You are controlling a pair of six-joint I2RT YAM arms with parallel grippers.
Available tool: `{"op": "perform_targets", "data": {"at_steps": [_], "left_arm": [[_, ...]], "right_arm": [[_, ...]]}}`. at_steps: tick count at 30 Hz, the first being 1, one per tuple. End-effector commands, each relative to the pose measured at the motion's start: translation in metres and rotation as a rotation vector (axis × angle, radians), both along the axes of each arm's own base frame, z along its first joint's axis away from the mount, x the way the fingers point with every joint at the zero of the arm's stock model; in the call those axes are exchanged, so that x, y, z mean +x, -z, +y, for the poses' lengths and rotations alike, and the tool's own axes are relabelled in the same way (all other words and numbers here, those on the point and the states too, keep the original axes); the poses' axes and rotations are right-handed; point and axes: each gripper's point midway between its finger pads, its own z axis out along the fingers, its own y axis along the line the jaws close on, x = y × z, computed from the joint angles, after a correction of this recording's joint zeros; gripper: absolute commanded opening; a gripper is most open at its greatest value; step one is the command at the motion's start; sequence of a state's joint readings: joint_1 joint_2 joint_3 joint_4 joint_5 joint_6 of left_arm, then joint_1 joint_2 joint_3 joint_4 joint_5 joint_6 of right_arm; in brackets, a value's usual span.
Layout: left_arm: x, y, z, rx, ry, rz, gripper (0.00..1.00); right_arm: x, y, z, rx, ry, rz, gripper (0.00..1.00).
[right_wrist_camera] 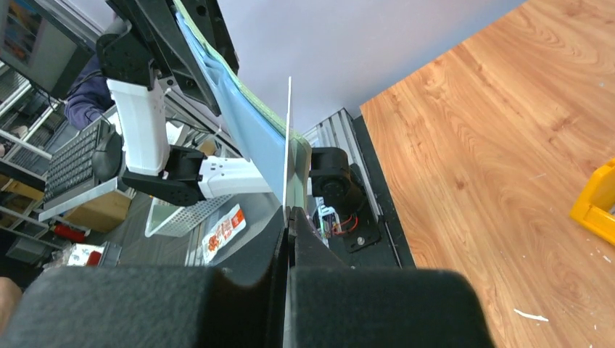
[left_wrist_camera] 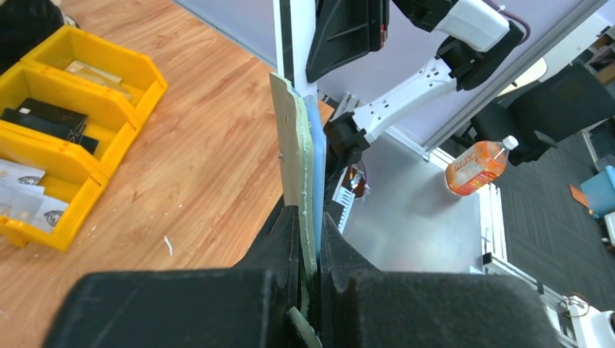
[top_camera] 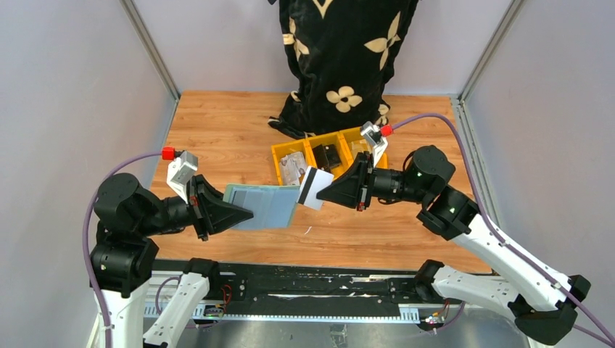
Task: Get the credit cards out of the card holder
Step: Place the credit card in the storage box.
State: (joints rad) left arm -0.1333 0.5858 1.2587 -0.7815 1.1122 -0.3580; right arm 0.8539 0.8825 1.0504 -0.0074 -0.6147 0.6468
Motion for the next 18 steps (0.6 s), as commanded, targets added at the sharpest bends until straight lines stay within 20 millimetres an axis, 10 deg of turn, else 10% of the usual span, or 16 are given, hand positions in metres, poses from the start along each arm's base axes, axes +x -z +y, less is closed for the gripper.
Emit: {"op": "perform_targets", "data": {"at_steps": [1, 8, 18], "left_arm": [[0.002, 0.004, 0.002, 0.026, -0.007, -0.020, 0.00], [-0.005, 0.006, 0.001, 0.028, 0.020, -0.026, 0.00], [-0.019, 0.004, 0.000, 0.019, 0.062, -0.056, 0.00]], "right_arm": [[-0.001, 0.009, -0.001, -0.042, -0.048, -0.006, 0.00], [0.061, 0.043, -0.006, -0.176, 0.107, 0.049, 0.00], [0.182, 0.158, 0.017, -0.584, 0.284, 0.179, 0.00]]}}
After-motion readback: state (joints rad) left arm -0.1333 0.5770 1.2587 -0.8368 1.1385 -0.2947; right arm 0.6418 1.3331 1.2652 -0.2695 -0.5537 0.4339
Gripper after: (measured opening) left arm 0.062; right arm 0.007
